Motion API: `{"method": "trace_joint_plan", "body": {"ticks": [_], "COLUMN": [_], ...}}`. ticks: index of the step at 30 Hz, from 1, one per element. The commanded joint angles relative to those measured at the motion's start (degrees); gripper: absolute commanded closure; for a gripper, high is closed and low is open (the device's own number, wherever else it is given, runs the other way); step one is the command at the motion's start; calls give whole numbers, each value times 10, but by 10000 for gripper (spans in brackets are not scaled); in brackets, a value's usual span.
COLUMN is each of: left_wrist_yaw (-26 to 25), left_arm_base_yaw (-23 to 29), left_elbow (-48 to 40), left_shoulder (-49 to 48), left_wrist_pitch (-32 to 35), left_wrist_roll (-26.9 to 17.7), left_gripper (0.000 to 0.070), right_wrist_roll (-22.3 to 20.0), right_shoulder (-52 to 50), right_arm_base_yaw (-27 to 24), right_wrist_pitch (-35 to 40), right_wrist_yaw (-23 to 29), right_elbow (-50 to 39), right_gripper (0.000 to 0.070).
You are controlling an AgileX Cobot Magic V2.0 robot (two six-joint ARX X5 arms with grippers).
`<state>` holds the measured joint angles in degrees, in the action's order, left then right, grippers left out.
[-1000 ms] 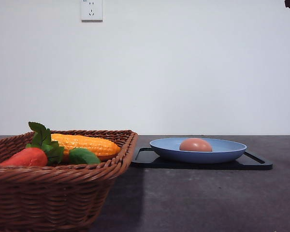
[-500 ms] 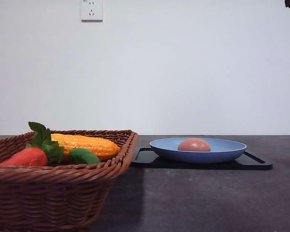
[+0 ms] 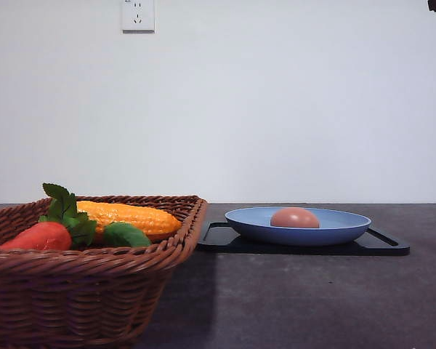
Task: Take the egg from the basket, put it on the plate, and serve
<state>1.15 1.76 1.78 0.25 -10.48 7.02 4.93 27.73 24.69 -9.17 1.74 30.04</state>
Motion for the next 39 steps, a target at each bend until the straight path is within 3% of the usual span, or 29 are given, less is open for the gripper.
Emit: {"method": "trace_joint_plan", "body": {"ticks": [1,23,31,34,39], "left_wrist_yaw": [-1,-1,-1,-1,-1], "left_arm_base_yaw": [1,1,1,1,1], "left_elbow": [-15,-15,-15,-15,-15], "left_shoulder": [-1,-1,-1,-1,-1], "left_wrist_pitch": [-2,-2,-2,-2,-2], "left_wrist_roll": [1,1,1,1,1], "left_gripper": [700,700,700,700,700], "right_wrist_roll": [6,6,-56,-55,-38], "right_shoulder": [1,1,-35,-63,-120], "right_arm_base_yaw": [3,3,-19,-59,-151], "right_wrist_pitch": [6,6,-9,-4,2], "right_wrist_yaw": [2,2,24,-4,-114], "right_elbow": [4,4,-1,-21,-92], "right_gripper": [700,700,700,700,700]}}
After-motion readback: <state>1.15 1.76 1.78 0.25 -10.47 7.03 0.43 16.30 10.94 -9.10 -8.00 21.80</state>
